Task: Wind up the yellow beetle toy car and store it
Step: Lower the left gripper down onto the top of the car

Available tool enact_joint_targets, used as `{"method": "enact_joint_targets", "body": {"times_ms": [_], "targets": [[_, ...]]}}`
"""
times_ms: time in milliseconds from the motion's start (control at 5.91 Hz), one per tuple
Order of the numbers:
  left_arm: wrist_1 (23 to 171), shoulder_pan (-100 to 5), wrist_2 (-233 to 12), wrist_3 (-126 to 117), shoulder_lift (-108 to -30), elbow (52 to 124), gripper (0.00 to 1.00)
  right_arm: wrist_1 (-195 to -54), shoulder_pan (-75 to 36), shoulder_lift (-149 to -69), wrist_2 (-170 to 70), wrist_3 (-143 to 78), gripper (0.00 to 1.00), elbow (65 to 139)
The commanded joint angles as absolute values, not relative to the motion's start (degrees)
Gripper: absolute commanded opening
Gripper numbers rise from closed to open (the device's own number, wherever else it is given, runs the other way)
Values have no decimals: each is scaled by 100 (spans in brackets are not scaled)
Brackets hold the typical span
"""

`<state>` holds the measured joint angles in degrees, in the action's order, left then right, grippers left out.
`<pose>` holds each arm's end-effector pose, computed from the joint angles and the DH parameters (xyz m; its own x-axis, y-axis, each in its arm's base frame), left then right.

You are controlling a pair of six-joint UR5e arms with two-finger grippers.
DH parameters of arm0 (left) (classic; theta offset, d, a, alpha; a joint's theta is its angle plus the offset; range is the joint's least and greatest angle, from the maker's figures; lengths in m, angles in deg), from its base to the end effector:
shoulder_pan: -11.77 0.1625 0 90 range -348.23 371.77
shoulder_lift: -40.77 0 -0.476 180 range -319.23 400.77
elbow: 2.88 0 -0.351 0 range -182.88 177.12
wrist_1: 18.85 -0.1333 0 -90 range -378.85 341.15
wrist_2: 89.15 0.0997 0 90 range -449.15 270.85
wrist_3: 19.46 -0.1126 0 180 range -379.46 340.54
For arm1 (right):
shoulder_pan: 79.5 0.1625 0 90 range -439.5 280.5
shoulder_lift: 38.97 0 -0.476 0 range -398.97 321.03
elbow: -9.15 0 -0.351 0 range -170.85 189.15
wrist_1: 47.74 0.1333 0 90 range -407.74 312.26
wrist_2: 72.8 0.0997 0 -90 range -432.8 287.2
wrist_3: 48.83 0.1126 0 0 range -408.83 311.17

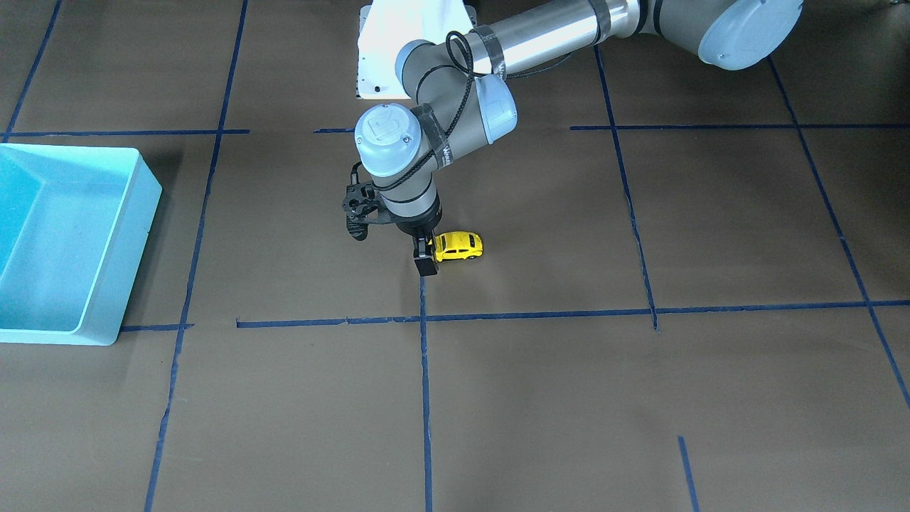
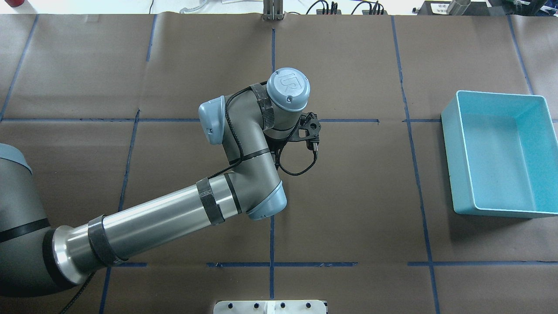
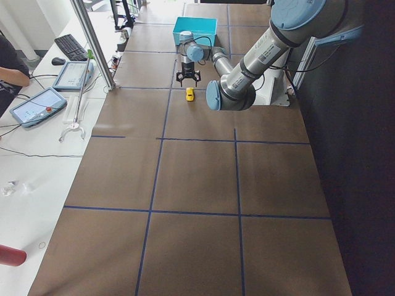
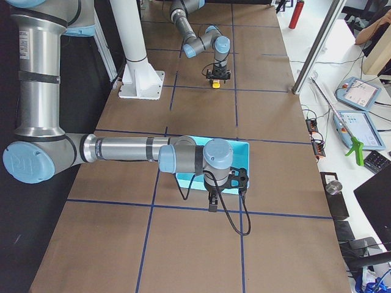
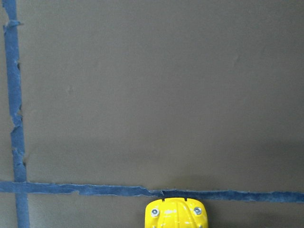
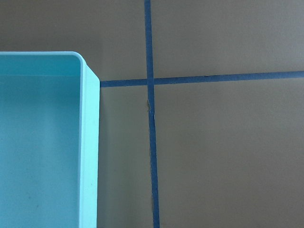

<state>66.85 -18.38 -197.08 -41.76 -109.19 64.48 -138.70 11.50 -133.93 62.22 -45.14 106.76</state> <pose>0.6709 -0.5038 0.2235 0.0328 0.9989 -0.0320 -0.7971 0.0455 0.6021 0.0608 -0.4105 0.6971 0.7045 0.0558 0.7075 -0.0629 0.9979 -0.0161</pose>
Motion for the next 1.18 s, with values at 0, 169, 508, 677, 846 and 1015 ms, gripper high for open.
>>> {"method": "enact_joint_targets", "body": {"times_ms": [0,169,508,677,846,1015], "targets": [[6710,-1829,-19717,-4187,-10847,6445,100,-13870,1147,-13398,6228,-4514,100,10679],[6780,-1812,-19717,-4187,-10795,6445,97,-13870,1155,-13398,6237,-4514,100,10679],[6912,-1803,-19743,-4170,-10768,6418,52,-13870,1147,-13703,6255,-4514,100,11037],[6913,-1872,-20117,-4161,-10785,6427,33,-13870,1155,-13905,6255,-4514,100,11248],[6913,-2065,-20635,-4161,-10785,6436,13,-13870,1156,-13916,6255,-4514,100,11259],[7000,-2093,-20831,-4161,-10803,6497,6,-13870,1156,-13908,6246,-4514,100,11259]]}}
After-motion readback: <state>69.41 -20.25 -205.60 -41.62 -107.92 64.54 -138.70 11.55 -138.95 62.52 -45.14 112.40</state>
